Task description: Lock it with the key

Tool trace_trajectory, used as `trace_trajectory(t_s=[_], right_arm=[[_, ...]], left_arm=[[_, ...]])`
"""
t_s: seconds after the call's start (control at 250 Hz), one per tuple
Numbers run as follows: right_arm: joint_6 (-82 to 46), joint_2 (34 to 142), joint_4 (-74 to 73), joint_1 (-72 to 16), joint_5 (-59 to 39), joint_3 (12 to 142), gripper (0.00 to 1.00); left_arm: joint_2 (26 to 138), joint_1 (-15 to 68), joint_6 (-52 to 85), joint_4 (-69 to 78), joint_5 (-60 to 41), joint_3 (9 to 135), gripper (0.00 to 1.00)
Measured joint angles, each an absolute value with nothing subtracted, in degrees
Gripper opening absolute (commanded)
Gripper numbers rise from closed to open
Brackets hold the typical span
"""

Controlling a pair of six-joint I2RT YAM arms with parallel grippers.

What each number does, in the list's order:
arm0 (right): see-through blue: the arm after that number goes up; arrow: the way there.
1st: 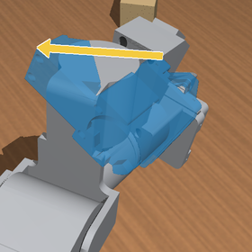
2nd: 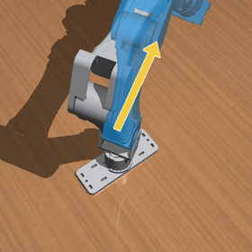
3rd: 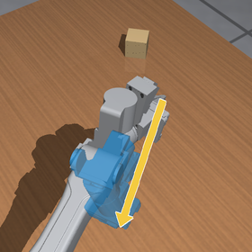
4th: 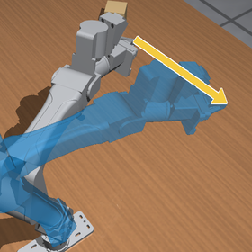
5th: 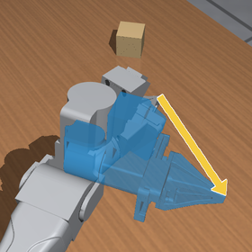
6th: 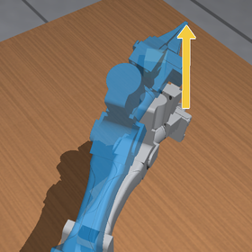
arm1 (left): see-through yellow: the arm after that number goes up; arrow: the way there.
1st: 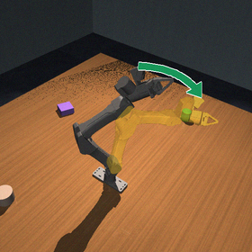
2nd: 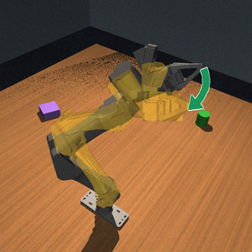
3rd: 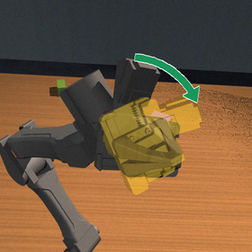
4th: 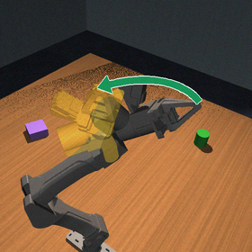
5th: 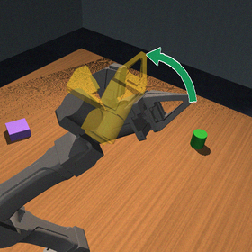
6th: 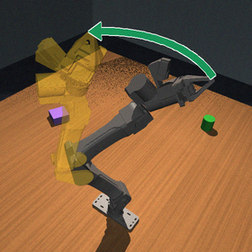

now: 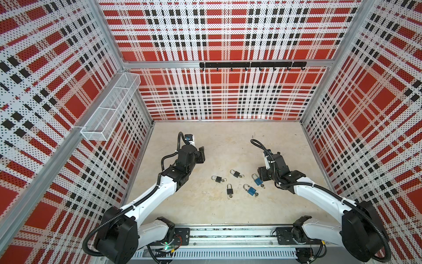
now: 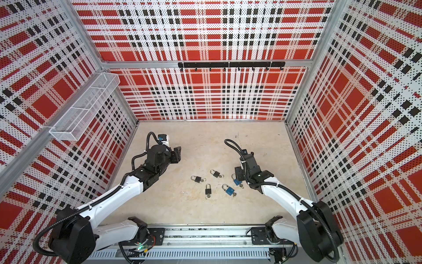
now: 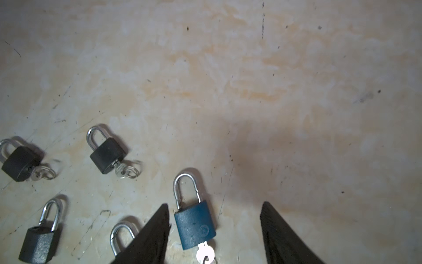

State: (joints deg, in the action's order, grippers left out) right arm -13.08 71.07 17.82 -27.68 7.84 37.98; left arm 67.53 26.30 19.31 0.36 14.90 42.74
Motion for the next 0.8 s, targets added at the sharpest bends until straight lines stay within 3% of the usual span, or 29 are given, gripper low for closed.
trace_trajectory(t_s=[0.26, 0.8], right_arm=[[-16.12, 80.4, 19.57, -28.03, 3.07, 38.28, 0.58], [-17.87, 81.78, 19.59, -30.81, 2.44, 38.3, 0.48]], left_arm=[[66.26, 26.55, 20.27, 0.23, 14.7, 42.46, 0.59], [65.93, 27.09, 20.75, -0.58, 14.55, 42.02, 0.58]])
